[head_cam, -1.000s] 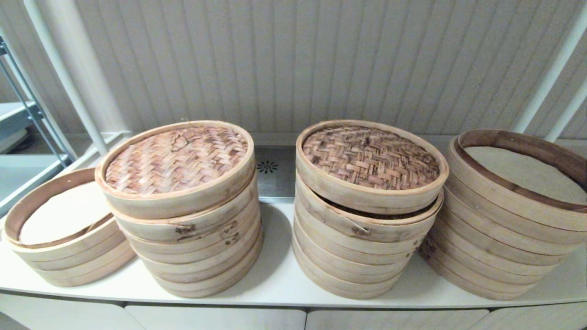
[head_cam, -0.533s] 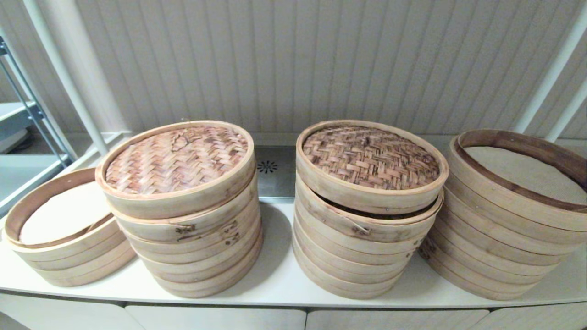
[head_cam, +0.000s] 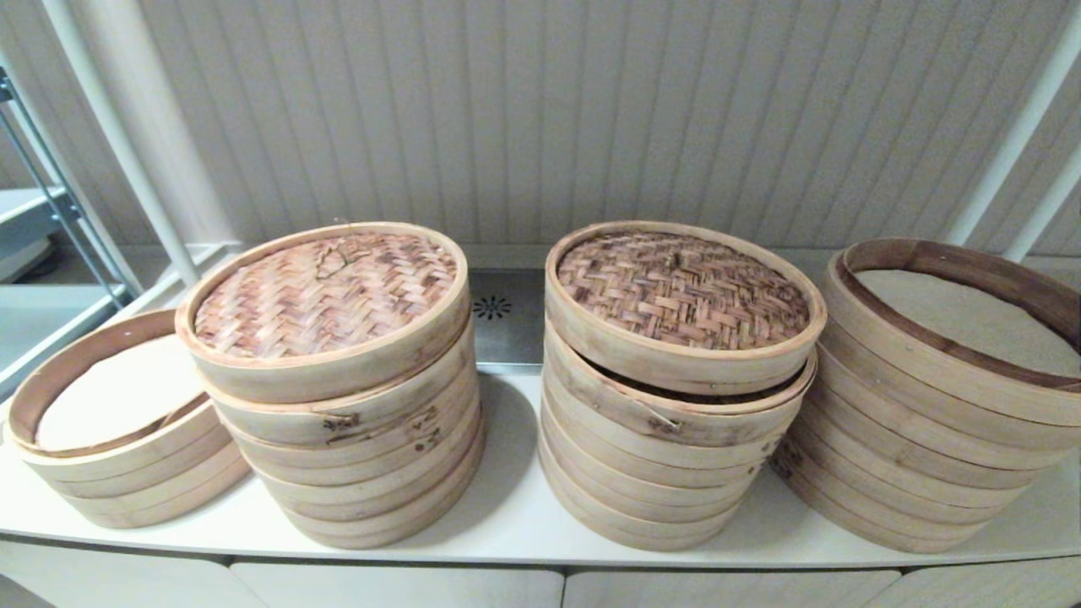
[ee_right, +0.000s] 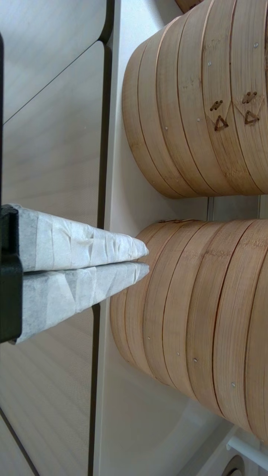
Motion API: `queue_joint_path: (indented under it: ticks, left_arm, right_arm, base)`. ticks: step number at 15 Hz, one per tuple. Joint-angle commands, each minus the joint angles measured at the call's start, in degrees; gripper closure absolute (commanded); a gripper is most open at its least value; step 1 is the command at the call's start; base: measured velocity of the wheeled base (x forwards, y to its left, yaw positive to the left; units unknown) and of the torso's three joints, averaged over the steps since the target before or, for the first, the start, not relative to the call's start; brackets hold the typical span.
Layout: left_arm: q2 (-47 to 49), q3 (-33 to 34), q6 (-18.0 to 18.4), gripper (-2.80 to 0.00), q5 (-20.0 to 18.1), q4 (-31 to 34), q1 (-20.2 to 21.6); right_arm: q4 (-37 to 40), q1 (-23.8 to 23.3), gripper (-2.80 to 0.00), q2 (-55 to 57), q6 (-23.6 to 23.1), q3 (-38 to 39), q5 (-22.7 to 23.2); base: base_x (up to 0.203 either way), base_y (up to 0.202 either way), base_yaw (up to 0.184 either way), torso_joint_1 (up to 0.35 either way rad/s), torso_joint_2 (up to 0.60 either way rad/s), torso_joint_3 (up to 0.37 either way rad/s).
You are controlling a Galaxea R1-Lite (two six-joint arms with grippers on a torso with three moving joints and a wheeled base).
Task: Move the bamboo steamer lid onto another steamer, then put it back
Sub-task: Pick up the steamer
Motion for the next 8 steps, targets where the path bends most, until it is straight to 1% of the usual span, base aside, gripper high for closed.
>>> queue_joint_path:
  ticks: [1,5,8]
  left_arm:
    - [0.11,2.01,-0.29,0.0,0.02,-0.11,-0.06]
    - [0.11,2.02,-4.96,0.0,1.09,-0.56,-0.07]
    - [0.2,2.02,-5.22,0.0,1.18,-0.65,-0.07]
  right_arm:
    - [0.0,0.01,0.0,-0.13,-0.02,-0.02,0.02]
    - [0.0,0.01,0.0,-0.13,-0.02,-0.02,0.02]
    - [0.0,0.01,0.0,-0.13,-0.02,-0.02,0.02]
  base:
    - [0.0,0.0,0.0,0.0,0.0,0.0]
    - [0.0,0.0,0.0,0.0,0.0,0.0]
    - [0.0,0.0,0.0,0.0,0.0,0.0]
